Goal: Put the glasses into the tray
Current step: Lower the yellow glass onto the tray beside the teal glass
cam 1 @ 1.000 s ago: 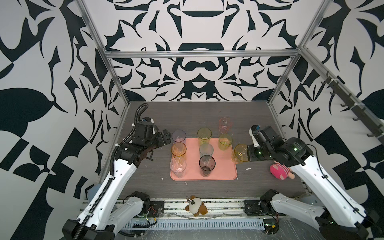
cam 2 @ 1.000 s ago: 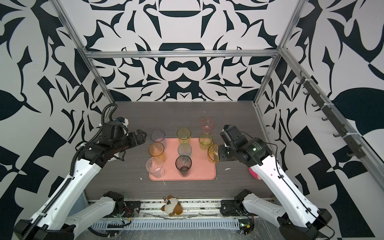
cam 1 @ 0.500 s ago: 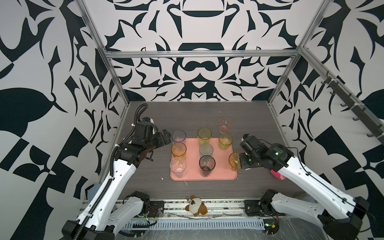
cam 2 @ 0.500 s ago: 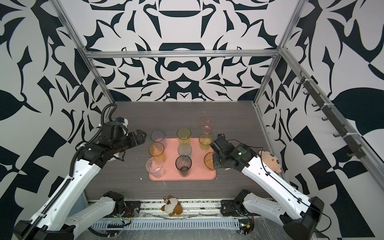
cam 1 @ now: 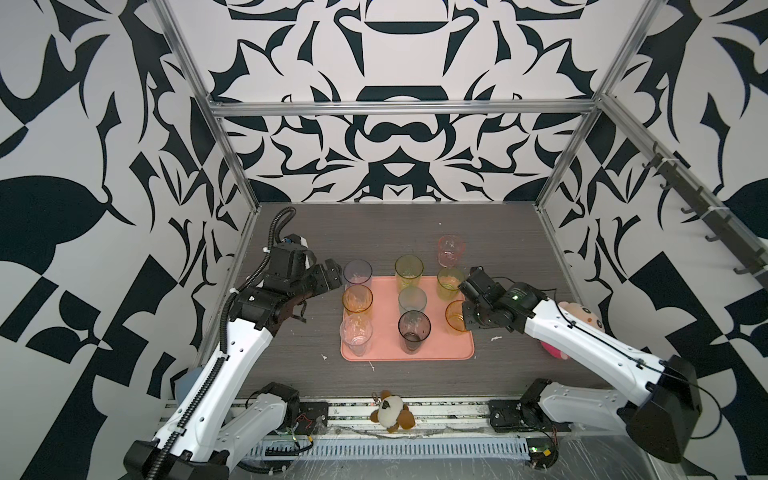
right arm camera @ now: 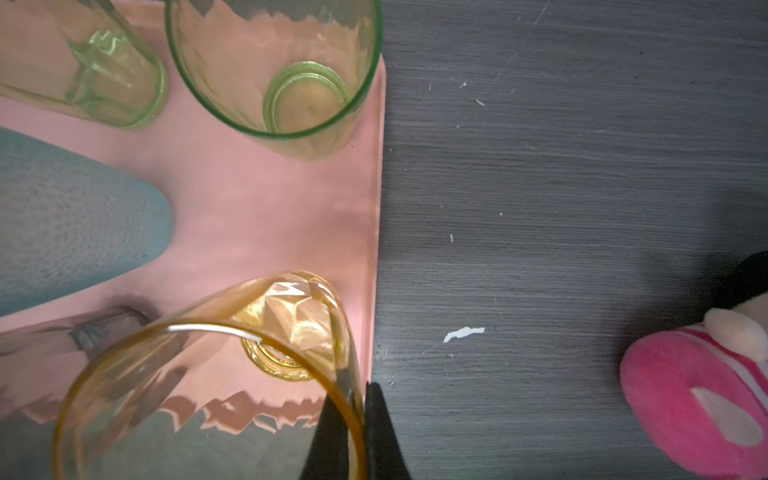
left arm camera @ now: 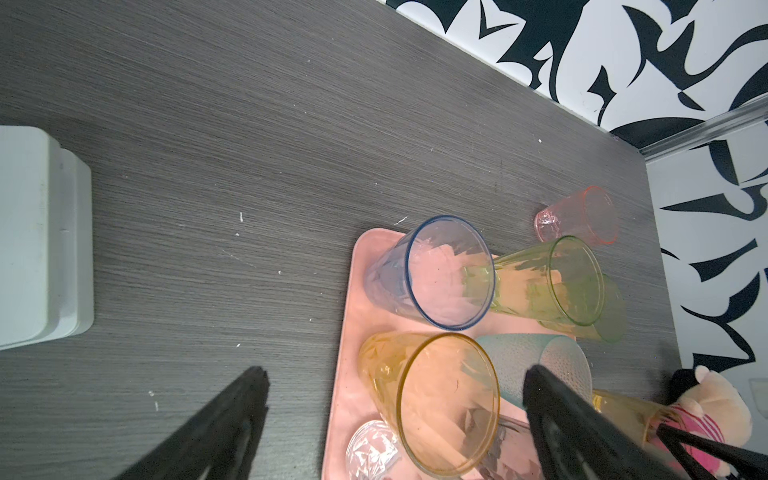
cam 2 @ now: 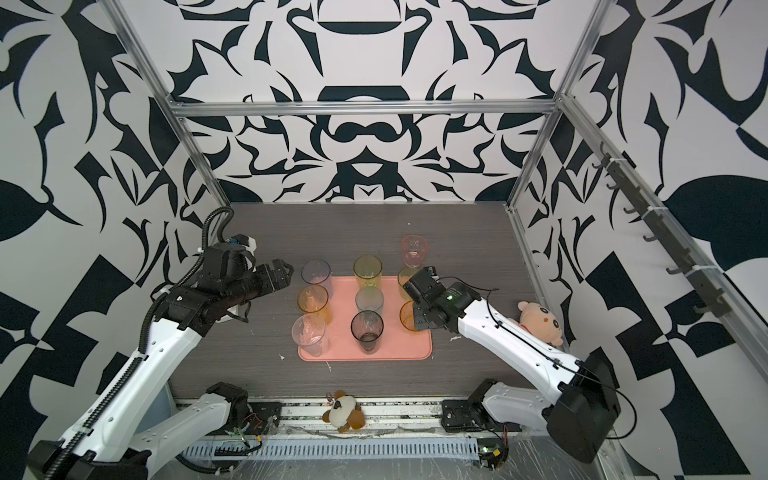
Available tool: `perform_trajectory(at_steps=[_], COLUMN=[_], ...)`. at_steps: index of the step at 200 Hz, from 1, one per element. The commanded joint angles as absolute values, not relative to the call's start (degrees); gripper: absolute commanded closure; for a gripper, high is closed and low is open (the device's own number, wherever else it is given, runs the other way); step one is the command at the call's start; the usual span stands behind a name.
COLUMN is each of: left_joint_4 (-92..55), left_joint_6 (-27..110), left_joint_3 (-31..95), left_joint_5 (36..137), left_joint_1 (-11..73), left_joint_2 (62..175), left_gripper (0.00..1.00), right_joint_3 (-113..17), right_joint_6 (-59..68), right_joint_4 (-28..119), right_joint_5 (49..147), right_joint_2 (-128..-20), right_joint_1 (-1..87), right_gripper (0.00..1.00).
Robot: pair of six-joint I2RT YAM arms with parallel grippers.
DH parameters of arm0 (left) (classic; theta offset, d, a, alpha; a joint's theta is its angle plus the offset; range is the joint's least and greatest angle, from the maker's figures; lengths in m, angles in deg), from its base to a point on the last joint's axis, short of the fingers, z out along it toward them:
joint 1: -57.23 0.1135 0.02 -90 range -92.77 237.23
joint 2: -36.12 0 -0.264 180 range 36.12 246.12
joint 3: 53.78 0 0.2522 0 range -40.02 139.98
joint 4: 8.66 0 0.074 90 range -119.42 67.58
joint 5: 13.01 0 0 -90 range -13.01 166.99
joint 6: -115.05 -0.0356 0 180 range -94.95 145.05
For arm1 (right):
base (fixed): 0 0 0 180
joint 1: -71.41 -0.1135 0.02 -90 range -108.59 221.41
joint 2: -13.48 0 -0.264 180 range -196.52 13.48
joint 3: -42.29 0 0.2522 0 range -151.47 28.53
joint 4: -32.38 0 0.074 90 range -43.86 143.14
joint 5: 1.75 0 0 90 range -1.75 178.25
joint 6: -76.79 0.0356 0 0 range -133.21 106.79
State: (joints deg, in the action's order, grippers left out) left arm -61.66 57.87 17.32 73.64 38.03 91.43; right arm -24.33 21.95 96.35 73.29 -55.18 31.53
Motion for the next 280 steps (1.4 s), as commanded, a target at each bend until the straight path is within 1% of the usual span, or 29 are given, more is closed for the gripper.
perform_trajectory(at_steps=[1,32,50,142,157,163,197,274,280], left_joint_4=[-62.34,-62.37,-62.26,-62.17,-62.37,-62.45,-62.52,-62.65,-62.63], left_joint_6=[58.16,58.19,58.27,58.45,58.45,58.41,58.37,58.54,58.58], left_joint_3=[16.32,16.85,17.02,17.06,17.0,16.95,16.62,16.6,16.51], left_joint_5=[74.4,74.66,74.78,74.8,74.6,74.54,74.35,74.43,74.42], left_joint_1=[37.9,37.9,37.89,37.87,37.9,37.84,37.89,37.89,37.94], left_joint_2=[91.73,92.28,92.28,91.99,91.88,91.92,91.36,91.12,91.06], left_gripper=[0.01,0.0,0.01,0.0,0.01,0.0,0.01,0.01,0.01], right_joint_3=[-23.71,-23.0,-22.3,-20.8,-20.69,-20.62,-20.62,-20.84,-20.86], right_joint_6=[21.91,21.61,20.86,19.86,19.67,19.55,19.49,19.16,19.14], right_joint_4=[92.3,90.63,88.67,86.44,85.91,85.65,84.68,83.69,83.67], right_joint_5=[70.75,71.53,75.08,76.58,76.64,78.85,79.79,79.07,79.18], right_joint_2=[-55.46,-56.77,-57.34,-59.6,-60.11,-60.33,-61.62,-63.05,-63.05], right_joint_1=[31.31,32.02,33.32,38.05,38.25,38.34,38.62,38.76,38.76], right_gripper=[1.0,1.0,1.0,1.0,1.0,1.0,1.0,1.0,0.97])
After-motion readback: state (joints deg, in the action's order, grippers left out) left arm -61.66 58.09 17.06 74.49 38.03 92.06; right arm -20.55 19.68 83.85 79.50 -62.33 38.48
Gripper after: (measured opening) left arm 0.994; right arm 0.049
